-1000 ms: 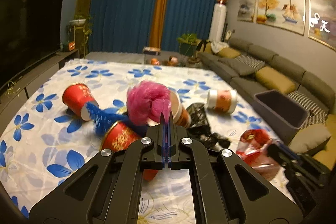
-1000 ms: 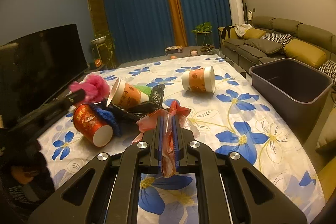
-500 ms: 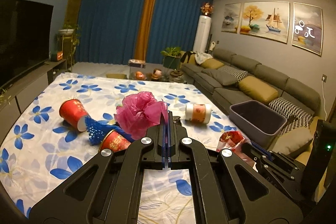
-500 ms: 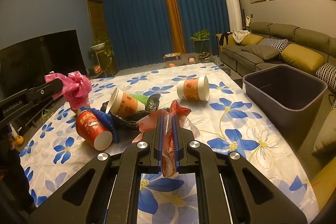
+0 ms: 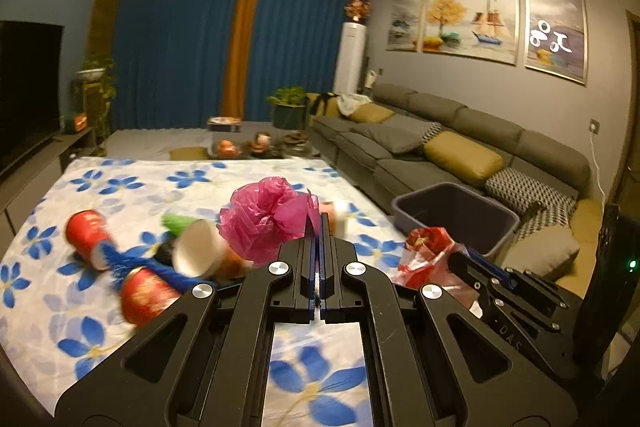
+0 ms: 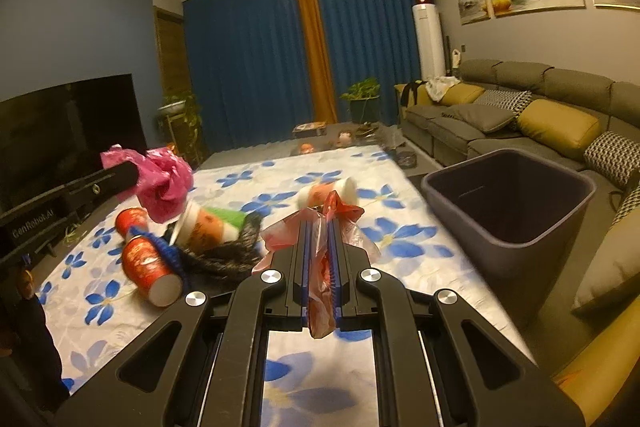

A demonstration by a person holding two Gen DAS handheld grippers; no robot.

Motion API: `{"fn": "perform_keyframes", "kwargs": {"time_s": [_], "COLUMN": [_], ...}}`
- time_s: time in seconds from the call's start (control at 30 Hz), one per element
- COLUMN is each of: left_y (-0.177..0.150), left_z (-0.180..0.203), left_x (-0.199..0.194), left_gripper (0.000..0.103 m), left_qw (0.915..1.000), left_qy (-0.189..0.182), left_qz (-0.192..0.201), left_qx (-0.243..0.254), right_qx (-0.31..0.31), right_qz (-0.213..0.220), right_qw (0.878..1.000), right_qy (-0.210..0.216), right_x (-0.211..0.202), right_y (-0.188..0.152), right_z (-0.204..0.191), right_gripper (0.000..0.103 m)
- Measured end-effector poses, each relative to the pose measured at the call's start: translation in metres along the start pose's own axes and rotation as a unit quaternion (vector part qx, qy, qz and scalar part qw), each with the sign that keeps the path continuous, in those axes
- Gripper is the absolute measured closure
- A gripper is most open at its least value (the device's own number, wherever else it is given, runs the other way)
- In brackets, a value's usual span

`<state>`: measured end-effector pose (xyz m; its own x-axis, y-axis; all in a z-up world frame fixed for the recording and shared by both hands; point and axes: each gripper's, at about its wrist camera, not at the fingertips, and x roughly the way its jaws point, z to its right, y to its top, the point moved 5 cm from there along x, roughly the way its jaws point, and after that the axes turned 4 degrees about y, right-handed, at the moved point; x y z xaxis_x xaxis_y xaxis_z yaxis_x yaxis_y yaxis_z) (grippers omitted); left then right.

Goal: Collect trash
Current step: 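Carry the pink bow and the plastic bag over the gray bin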

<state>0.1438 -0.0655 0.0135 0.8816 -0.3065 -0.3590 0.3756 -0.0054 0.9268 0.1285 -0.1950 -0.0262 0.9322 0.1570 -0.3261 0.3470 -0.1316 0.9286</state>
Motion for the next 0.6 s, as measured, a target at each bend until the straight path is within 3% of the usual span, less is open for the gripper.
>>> {"fn": "perform_keyframes", "kwargs": {"time_s": [0.27,0.6], "left_y": [0.009,0.025], "left_z": [0.070,0.155], "left_x": [0.042,0.110], "left_gripper": [0.103,0.103], "left_qw": [0.9978,0.9916], "left_qy": [-0.051,-0.104], "left_qz": [-0.008,-0.019], "left_qx": [0.042,0.074], "right_qx": [0.008,0.033], "right_qz": [0.029,0.068], "right_qw": [0.998,0.987], "right_qy": [-0.052,-0.139], "right_x": [-0.007,-0.008], "right_y": [0.026,0.061], "right_z": [0.058,0.152], "right_gripper": [0.093,0.093]}}
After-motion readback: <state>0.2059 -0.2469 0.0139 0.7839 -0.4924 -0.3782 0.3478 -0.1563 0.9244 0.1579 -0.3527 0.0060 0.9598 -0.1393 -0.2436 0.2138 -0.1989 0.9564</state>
